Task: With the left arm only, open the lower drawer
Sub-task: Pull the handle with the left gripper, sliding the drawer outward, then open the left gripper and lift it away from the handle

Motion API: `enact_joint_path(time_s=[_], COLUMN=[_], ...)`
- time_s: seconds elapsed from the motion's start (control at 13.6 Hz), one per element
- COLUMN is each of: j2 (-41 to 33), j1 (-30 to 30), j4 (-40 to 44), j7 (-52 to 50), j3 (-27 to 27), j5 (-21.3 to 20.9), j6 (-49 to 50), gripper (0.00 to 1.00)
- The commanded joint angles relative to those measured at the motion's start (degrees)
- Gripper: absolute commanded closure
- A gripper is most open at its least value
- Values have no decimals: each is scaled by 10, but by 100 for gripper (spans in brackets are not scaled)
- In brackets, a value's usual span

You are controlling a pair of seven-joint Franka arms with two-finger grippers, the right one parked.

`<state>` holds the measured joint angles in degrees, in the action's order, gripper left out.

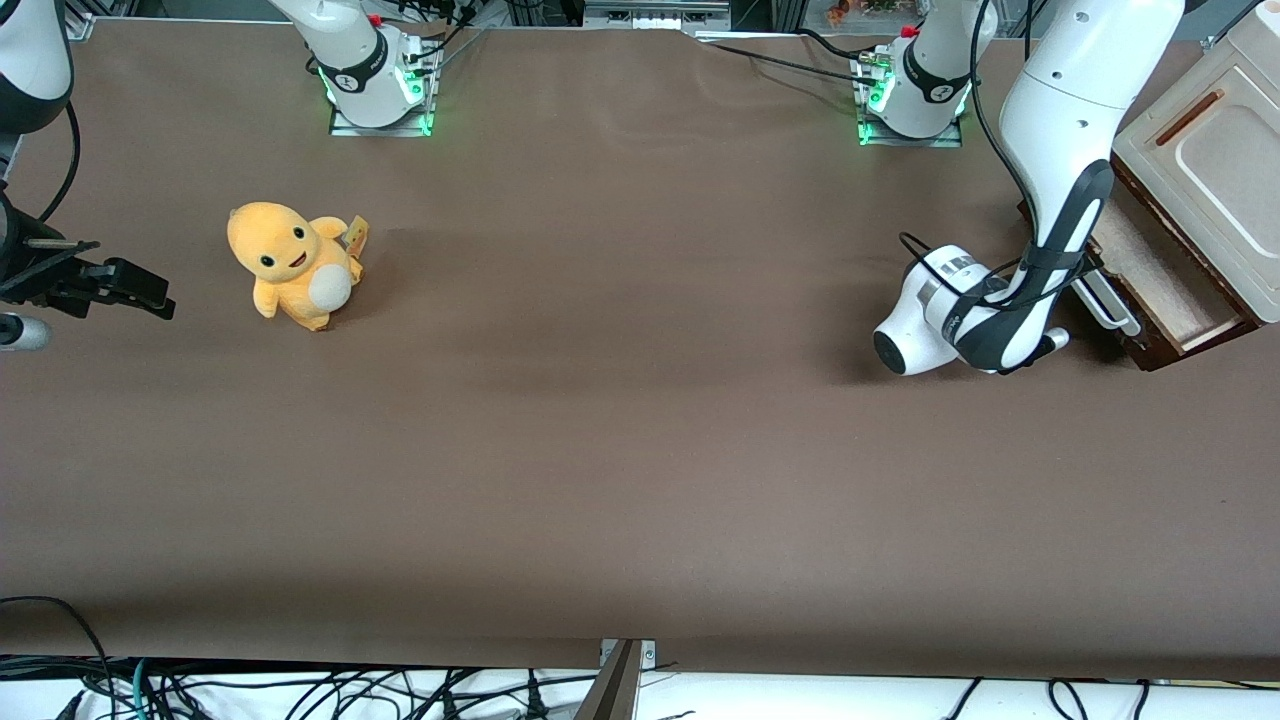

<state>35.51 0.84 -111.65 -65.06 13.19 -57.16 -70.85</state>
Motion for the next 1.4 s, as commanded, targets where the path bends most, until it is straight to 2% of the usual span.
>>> enact_joint_path(time_s=[0.0,0.37,0.59,1.03,1.33], j2=[-9,-51,-79,-164,-216], j1=[-2,-15,-16,-30,-58], j4=[34,141,193,277,325], j7=[71,254,313,440,515], j3=[-1,-2,-2,-2,-3], j5=[29,130,210,412,499], j6=[11,26,38,33,15], gripper=[0,0,0,0,0])
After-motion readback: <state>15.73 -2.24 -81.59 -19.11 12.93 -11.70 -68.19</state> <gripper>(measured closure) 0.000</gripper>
